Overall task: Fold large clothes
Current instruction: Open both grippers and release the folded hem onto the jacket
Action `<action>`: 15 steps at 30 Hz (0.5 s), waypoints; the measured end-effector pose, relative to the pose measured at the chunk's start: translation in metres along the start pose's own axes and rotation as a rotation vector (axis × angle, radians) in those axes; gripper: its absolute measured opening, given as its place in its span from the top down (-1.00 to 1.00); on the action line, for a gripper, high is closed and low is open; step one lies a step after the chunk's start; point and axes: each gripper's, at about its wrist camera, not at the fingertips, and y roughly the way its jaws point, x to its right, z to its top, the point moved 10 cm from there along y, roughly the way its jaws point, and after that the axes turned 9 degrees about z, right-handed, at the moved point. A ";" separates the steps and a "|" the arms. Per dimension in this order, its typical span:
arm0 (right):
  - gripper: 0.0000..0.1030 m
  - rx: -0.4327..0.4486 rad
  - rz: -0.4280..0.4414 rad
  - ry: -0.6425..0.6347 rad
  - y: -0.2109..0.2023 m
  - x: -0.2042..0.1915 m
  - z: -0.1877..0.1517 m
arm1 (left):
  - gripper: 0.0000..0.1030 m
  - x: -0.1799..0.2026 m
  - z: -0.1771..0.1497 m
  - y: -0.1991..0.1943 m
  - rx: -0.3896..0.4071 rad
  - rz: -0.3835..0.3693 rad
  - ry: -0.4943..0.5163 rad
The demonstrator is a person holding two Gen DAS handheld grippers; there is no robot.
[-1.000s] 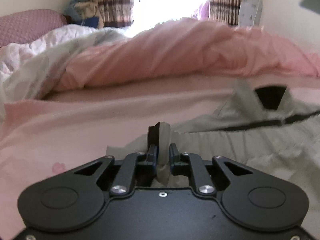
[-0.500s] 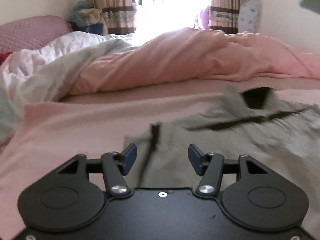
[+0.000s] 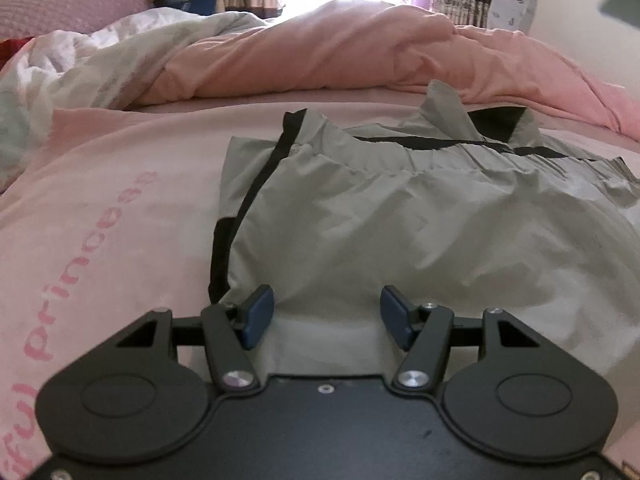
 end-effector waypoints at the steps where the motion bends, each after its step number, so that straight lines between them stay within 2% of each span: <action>1: 0.72 0.002 -0.004 0.010 -0.002 0.001 0.000 | -0.17 -0.001 0.001 -0.003 0.000 0.012 -0.002; 5: 0.48 0.041 -0.015 0.029 -0.030 -0.001 0.004 | -0.23 -0.008 0.002 -0.035 0.039 0.057 -0.016; 8: 0.48 0.078 -0.061 -0.048 -0.059 -0.006 0.000 | -0.23 -0.016 -0.016 -0.070 0.065 0.080 -0.046; 10: 0.48 0.087 -0.060 -0.068 -0.071 -0.008 -0.007 | -0.23 -0.018 -0.030 -0.085 0.076 0.086 -0.068; 15: 0.48 0.062 -0.073 -0.064 -0.073 -0.003 -0.029 | -0.19 -0.013 -0.061 -0.093 0.047 0.050 -0.150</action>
